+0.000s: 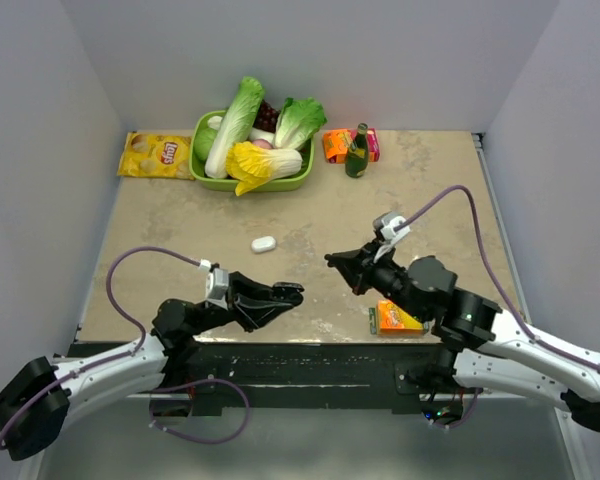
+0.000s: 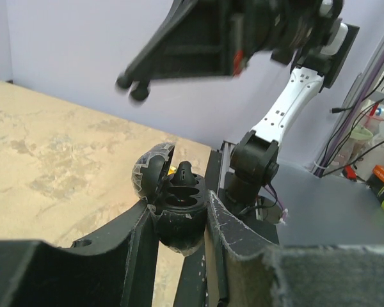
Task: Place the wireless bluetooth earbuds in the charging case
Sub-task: Pick up the earbud from the center of the board, then place the earbud in the charging case.
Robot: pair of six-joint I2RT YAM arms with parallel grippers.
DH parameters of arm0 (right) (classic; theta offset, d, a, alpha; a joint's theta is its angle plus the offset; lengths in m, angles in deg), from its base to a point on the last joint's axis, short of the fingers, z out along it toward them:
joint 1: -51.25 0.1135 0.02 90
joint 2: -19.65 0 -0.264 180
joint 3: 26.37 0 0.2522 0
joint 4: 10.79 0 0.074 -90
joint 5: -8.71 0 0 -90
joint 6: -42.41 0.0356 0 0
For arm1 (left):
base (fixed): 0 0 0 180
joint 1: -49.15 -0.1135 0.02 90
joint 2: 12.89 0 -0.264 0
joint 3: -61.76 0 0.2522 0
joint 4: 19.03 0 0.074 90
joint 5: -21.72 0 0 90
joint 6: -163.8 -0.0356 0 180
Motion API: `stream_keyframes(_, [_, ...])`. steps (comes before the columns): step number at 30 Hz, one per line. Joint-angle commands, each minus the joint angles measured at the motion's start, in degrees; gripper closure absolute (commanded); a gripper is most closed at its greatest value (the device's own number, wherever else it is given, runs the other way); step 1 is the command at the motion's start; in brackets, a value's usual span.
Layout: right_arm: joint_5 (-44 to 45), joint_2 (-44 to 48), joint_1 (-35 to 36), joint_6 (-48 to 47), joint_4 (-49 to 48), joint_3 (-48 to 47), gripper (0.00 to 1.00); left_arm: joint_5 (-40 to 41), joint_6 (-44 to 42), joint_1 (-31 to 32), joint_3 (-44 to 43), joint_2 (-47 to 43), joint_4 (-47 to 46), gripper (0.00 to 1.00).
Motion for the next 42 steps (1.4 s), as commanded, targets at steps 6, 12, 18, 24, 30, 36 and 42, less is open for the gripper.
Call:
stream_keyframes(6, [-28.7,0.9,0.1,-16.2,5.8,-9.4,1.0,-6.8,-1.6,0.0,0.2,6.0,-5.7,1.0])
stream_keyframes(12, [-36.3,-2.6,1.1,-18.6,6.9,-10.8,1.0,-13.9,0.4,0.1,-1.1,10.2,-11.7,1.0])
stream_keyframes(18, [-36.1,-4.9,6.3,-19.3,7.4,-12.0,1.0,-16.7,2.2,0.0,-1.9,14.0,-17.3,1.0])
stream_keyframes(24, [-32.1,-7.2,11.5,-19.0,6.5,-11.8,1.0,-16.8,2.3,0.1,-3.3,15.7,-17.9,1.0])
stream_keyframes(30, [-27.3,-7.7,12.0,-17.5,4.6,-10.2,1.0,-17.0,2.4,0.2,-3.6,14.7,-17.2,1.0])
stream_keyframes(36, [-23.9,-7.7,12.0,-17.1,2.6,-9.4,1.0,-16.6,2.2,0.6,-3.2,14.3,-17.0,1.0])
stream_keyframes(42, [-23.5,-8.8,12.0,-17.3,2.7,-9.4,1.0,-15.9,2.3,1.5,-3.0,14.5,-17.6,1.0])
